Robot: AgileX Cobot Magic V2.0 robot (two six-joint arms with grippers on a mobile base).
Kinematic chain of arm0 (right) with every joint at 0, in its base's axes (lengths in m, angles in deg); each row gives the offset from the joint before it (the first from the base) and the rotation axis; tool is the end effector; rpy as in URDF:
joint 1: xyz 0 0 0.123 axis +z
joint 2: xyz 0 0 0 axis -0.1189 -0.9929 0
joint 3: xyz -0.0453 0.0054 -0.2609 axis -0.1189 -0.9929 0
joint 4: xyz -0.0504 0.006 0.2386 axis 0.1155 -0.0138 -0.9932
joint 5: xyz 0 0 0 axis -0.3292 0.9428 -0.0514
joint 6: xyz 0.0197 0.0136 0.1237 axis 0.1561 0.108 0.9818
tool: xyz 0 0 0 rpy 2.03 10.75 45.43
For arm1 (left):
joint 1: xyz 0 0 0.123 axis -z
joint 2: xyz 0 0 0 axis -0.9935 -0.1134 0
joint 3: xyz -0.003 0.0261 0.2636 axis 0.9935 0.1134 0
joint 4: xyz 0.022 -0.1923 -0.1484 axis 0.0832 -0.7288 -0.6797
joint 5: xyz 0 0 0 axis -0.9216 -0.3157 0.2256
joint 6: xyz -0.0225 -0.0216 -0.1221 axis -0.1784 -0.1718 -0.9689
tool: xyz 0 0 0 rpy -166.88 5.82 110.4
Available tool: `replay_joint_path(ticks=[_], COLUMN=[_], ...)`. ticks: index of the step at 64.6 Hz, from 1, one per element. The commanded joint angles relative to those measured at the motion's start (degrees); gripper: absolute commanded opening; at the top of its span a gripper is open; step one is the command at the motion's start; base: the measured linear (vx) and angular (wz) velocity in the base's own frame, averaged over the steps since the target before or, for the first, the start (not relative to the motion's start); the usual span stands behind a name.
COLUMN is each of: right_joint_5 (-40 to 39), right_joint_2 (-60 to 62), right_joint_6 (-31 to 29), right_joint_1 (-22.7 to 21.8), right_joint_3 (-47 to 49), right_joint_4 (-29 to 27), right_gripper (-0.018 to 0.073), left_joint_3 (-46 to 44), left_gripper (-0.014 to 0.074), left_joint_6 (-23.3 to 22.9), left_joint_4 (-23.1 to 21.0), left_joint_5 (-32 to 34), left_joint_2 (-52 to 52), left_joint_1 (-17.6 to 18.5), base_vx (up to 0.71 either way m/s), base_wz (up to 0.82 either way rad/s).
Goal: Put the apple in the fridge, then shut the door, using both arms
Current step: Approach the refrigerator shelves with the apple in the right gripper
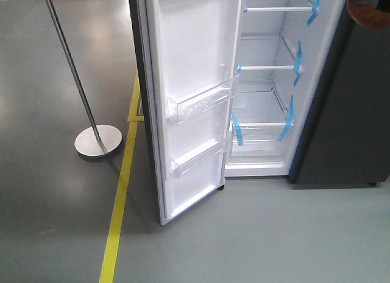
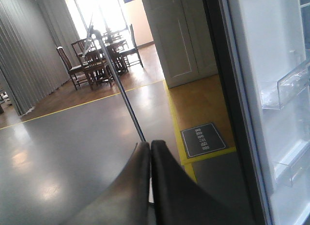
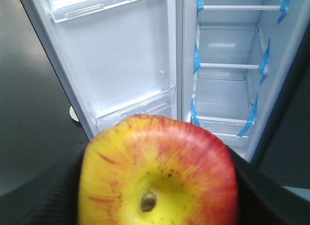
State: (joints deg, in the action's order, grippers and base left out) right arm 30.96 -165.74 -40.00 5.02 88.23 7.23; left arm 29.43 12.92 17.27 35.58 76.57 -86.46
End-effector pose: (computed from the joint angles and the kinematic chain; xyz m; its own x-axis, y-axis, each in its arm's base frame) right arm 0.3120 0.0203 0.4332 -0.4474 0.0033 -0.8943 -0.1886 0.9772 0.0980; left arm 0.1038 0.0053 0.1999 -0.0082 0.2102 -0.9776 -0.0505 0.9763 0.2103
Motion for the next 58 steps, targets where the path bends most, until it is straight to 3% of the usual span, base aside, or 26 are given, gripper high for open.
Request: replay_joint_path(ticks=[1, 58], right_joint_5=[-4.18, -4.18], right_joint_2=[1.53, 1.53], right_joint_6=[-0.34, -0.34], right_joint_1=[-0.30, -0.30], right_joint_3=[1.61, 1.61], right_joint_4=[-0.84, -0.84], right_gripper=[0.0036, 0.0036], left_joint_3=[-0.92, -0.92], left_gripper=[-0.0006, -0.0006], left_joint_6=[-0.23, -0.23], left_joint_4=[-0.25, -0.25], left_joint_5=[4.16, 4.16], left_joint_2=[0.29, 0.29], left_joint_1=[0.20, 0.20], base_vx=[0.06, 0.10], base_wz=[-0.01, 0.00])
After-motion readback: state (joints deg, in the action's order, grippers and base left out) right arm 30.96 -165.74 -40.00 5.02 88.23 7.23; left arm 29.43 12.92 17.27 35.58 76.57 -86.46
